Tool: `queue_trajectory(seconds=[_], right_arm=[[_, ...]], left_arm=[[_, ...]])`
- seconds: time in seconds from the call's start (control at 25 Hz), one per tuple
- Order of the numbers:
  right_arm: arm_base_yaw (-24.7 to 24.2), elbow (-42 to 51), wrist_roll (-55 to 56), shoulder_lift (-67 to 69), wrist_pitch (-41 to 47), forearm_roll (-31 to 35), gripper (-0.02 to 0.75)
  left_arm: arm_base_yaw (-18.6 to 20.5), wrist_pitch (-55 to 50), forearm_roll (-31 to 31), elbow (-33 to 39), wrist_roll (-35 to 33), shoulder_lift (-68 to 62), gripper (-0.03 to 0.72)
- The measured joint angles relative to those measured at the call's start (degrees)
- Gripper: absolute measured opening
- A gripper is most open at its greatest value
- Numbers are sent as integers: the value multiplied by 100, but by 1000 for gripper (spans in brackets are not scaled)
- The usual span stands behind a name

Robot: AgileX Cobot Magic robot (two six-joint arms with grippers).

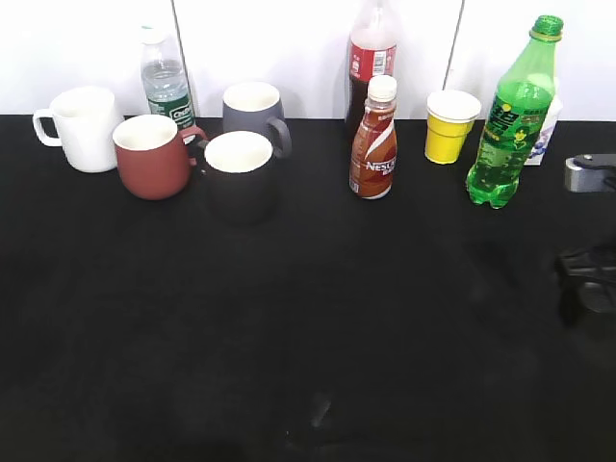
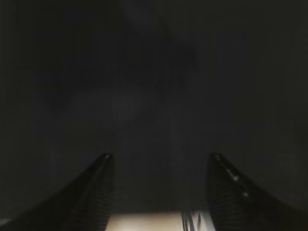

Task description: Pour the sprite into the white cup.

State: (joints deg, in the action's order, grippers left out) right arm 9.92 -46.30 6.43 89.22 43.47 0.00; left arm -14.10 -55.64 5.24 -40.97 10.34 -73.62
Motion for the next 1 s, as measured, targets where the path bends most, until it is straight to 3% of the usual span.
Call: queue_trajectory(seconds=[0.16, 0.32, 0.44, 0.6, 0.76, 0.88, 1.0], right_arm=[[53, -45, -579, -1984, 1377, 628, 561], [53, -69, -584, -4925, 2003, 636, 557], [53, 369, -511, -6462, 2368, 258, 556], [53, 1484, -383, -7505, 2602, -127, 556], [62, 1598, -352, -7579, 2139, -161, 556], [62, 1768, -350, -7579, 1771, -137, 553], [62, 1774, -344, -7579, 1728, -137, 544]], left_arm=[[-2, -1330, -190, -13, -36, 2283, 435], [-2, -1402, -557, -13, -36, 5424, 433], [-2, -1454, -595, -15, -36, 6757, 433], [-2, -1483, -560, 685, -146, 6890, 433], [-2, -1488, -629, 760, -262, 6890, 429], [-2, -1211, -524, 783, -896, 6890, 426], [-2, -1103, -494, 786, -963, 6890, 425]])
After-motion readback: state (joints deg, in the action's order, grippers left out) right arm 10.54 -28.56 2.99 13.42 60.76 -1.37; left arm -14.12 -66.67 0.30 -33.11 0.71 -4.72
